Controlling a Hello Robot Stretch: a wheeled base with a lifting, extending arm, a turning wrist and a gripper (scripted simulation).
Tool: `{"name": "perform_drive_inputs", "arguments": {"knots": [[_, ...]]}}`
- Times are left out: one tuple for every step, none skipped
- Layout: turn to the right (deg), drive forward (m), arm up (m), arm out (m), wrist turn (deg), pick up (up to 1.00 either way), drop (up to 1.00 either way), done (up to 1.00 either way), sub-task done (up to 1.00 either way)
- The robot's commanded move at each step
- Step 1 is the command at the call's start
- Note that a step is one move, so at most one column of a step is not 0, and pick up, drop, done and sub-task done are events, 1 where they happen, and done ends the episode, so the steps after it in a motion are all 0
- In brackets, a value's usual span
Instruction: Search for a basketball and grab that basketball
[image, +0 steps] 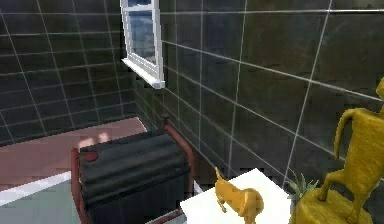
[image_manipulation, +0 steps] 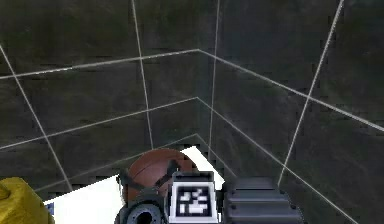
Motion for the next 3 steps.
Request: {"name": "perform_drive_inputs", "arguments": {"knots": [[0.0, 0.0, -0.16, 0.0, 0.0, 0.0, 0.0, 0.0, 0.0], [0.0, 0.0, 0.0, 0.0, 0.0, 1.0, 0.0, 0.0, 0.0], [0.0, 0.0, 0.1, 0.0, 0.0, 0.0, 0.0, 0.0, 0.0]]}}
